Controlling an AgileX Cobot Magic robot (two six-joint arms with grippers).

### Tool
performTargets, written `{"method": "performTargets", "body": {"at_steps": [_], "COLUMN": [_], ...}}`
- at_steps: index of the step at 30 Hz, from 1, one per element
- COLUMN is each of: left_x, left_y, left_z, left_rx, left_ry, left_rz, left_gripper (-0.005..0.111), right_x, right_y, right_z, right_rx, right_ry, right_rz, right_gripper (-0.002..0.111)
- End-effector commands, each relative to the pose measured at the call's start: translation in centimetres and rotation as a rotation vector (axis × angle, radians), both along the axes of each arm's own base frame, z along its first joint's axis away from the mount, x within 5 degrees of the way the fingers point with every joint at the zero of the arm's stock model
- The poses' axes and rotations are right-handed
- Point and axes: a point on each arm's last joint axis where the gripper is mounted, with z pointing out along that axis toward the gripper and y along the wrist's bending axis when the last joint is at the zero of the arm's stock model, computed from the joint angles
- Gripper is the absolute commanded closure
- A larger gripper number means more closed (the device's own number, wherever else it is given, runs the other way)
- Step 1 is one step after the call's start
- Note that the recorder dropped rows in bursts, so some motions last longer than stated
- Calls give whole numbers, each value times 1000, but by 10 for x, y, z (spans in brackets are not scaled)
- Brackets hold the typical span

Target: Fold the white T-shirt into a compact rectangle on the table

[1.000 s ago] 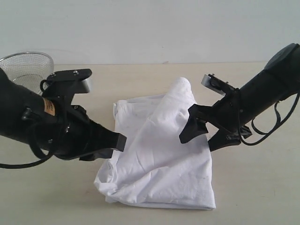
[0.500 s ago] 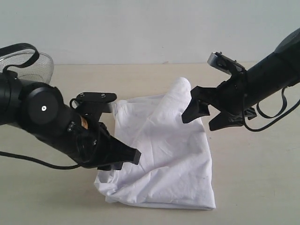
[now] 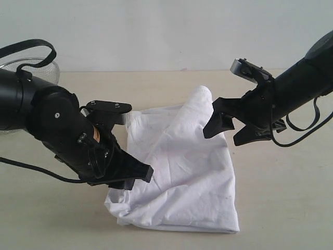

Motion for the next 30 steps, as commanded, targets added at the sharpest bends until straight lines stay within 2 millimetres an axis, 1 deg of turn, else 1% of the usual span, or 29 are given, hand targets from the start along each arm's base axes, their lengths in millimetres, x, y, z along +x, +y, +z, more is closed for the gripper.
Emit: {"method": "performTargets", "body": {"at_steps": [1,6,13,15,21,23,30], "left_x": [1,3,5,6,6,7,8], "left_y": [-2,-4,-6,-6,-6,-6,-4], "left_z": [2,-2,-11,-11,-11,-11,-11], "left_rx": [-16,-37,-37,-39,-39,-32,-6], "left_ry": [-6,-2,6,2,-4,-16,-43], "left_rz": [30,51,60,60,55,43,7], "left_gripper": [47,49,58,63,94,102,102], "right_x": [-1,-1,-1,-1,-1,-1,-1], "right_y": [-2,-2,-2,-2,-2,-2,-2], "right_z": [3,3,3,3,3,3,3], "right_rx": [-6,-6,-6,-6,-6,-6,-6], "right_ry": [-10,-10,-10,-10,-10,-10,-10], "right_rz": [5,5,5,5,5,5,5], "right_gripper": [36,36,36,36,36,36,36]}}
